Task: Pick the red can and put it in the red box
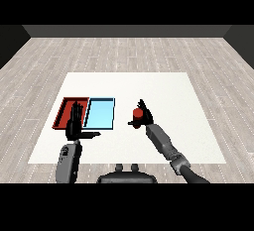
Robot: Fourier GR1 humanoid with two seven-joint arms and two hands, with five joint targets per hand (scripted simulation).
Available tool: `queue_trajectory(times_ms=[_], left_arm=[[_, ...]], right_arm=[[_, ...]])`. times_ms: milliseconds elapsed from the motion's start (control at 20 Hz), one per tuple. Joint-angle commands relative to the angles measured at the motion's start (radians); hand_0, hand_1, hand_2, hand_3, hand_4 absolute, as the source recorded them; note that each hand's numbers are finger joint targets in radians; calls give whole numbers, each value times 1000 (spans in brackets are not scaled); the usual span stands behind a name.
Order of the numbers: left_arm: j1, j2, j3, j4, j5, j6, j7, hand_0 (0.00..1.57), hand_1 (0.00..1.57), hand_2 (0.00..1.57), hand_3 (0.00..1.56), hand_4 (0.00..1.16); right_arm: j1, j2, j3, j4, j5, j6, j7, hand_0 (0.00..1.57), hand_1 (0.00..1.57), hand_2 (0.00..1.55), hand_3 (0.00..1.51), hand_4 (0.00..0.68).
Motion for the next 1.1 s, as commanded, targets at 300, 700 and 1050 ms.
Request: queue_trajectory(times_ms=[300,700,1050], left_arm=[[-22,1,-6,-20,-1,17,44,0,0,0,0,0],[56,-43,-97,-96,-35,60,31,0,0,0,0,0],[25,-13,-46,-48,-18,8,17,0,0,0,0,0]], right_arm=[[-23,0,104,40,-82,-260,-3,1482,1482,1471,1436,566],[-60,0,135,78,-78,-291,-5,1460,1460,1446,1401,587],[-27,-9,110,-37,9,-307,5,1438,1438,1437,1373,607]])
